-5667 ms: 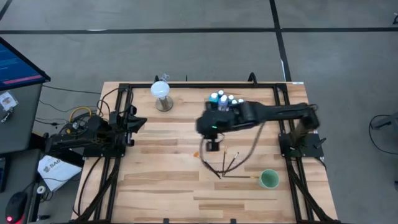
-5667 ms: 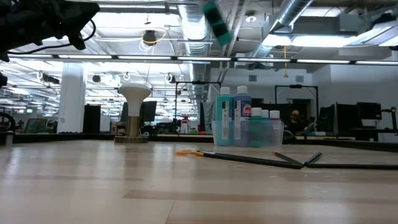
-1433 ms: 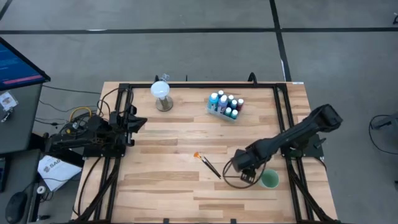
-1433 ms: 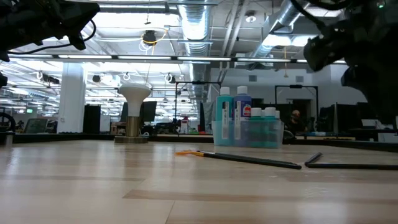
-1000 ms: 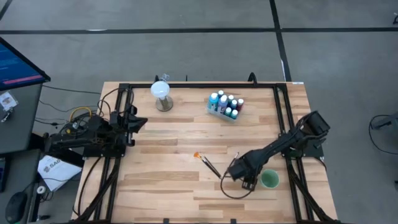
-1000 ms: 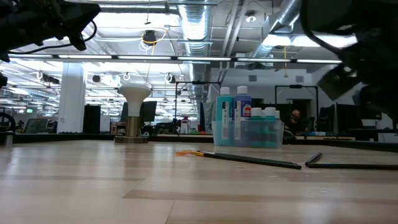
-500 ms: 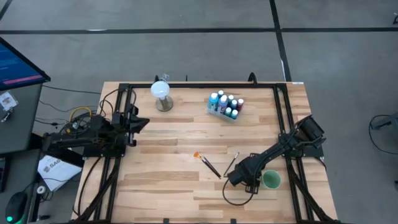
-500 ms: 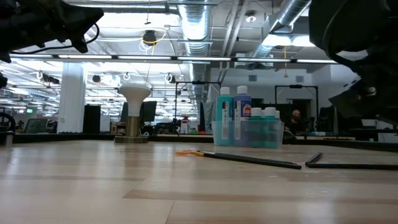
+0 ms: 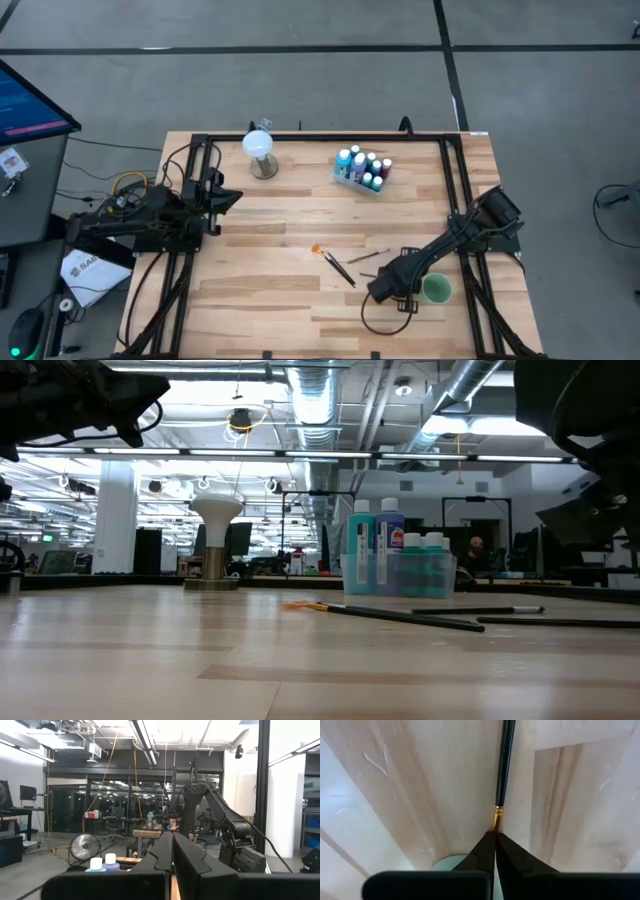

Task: Pick & Place Paint Supplies
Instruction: Put the right black paint brush into the green cup

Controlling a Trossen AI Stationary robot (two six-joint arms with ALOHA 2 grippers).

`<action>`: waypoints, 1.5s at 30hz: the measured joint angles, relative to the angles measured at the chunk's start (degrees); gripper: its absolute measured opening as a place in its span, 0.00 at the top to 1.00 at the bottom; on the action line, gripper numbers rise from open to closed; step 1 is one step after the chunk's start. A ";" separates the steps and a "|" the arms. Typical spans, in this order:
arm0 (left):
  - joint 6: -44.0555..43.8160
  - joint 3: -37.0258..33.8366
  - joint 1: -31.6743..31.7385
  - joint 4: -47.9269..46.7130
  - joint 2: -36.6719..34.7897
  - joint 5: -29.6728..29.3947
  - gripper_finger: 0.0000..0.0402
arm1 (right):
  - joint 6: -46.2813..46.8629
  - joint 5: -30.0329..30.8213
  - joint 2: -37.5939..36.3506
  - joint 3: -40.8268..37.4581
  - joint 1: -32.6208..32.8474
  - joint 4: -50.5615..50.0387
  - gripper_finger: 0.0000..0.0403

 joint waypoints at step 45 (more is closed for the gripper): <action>-0.02 0.01 0.00 1.02 1.56 0.02 1.00 | 57.10 -56.41 -34.52 19.46 -0.86 -30.48 1.00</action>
